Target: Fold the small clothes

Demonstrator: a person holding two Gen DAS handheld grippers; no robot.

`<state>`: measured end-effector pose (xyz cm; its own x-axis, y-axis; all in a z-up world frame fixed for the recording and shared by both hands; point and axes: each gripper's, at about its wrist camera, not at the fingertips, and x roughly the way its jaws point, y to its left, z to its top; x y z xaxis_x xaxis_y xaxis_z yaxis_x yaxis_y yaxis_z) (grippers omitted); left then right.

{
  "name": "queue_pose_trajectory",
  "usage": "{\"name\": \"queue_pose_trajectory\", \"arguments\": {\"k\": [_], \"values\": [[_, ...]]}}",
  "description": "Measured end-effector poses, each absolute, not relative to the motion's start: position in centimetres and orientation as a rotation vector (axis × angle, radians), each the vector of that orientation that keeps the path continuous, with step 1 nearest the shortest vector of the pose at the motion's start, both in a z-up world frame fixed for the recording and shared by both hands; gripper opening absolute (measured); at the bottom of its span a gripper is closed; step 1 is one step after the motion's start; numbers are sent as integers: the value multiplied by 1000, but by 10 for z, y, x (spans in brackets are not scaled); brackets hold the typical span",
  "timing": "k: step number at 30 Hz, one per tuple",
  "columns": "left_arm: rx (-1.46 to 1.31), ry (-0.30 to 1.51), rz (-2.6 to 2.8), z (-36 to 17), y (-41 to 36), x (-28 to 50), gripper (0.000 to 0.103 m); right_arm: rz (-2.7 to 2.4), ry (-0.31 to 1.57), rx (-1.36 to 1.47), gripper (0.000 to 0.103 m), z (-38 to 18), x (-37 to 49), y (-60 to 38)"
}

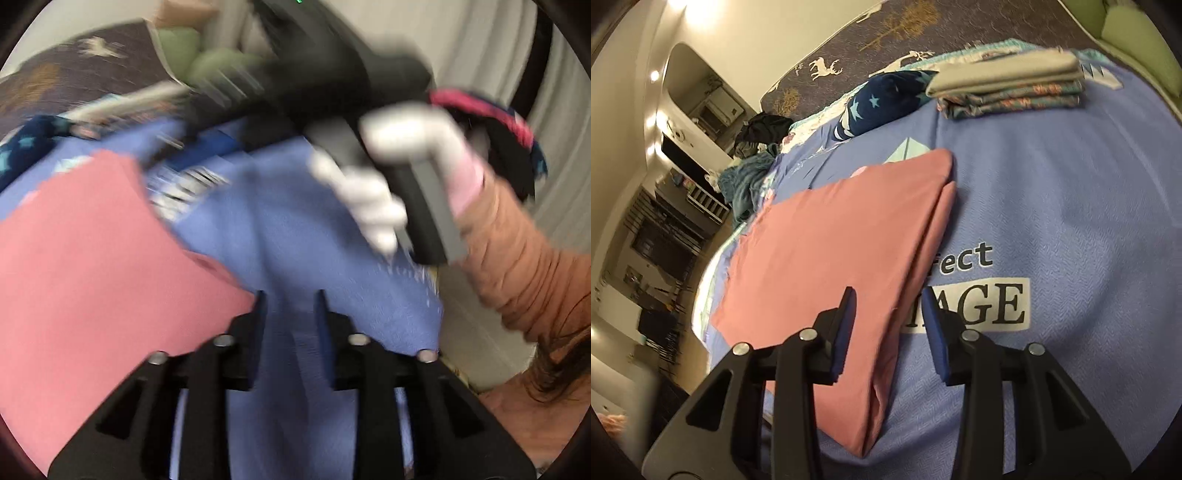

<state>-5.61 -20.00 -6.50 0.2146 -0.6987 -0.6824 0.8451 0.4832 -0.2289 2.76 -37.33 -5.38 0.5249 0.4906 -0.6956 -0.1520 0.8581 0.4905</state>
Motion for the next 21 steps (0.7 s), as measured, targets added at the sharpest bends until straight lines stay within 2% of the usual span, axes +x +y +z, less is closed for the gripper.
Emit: {"name": "queue_pose_trajectory", "arguments": {"k": [4,6,12,15,21], "values": [[49,730,-854,-43,-109,-42,42,371,939,287,41,-40,23,-352],[-60,726,-692,-44,-48,-34,48,407,918,232,46,-29,21,-326],[-322,716,-289,-64,124,-42,48,562,868,1,51,-21,10,-215],[-370,705,-229,-70,166,-58,48,671,839,-145,52,-25,-4,-146],[-418,686,-193,-82,197,-60,48,806,713,-493,57,-42,-48,-25]]}}
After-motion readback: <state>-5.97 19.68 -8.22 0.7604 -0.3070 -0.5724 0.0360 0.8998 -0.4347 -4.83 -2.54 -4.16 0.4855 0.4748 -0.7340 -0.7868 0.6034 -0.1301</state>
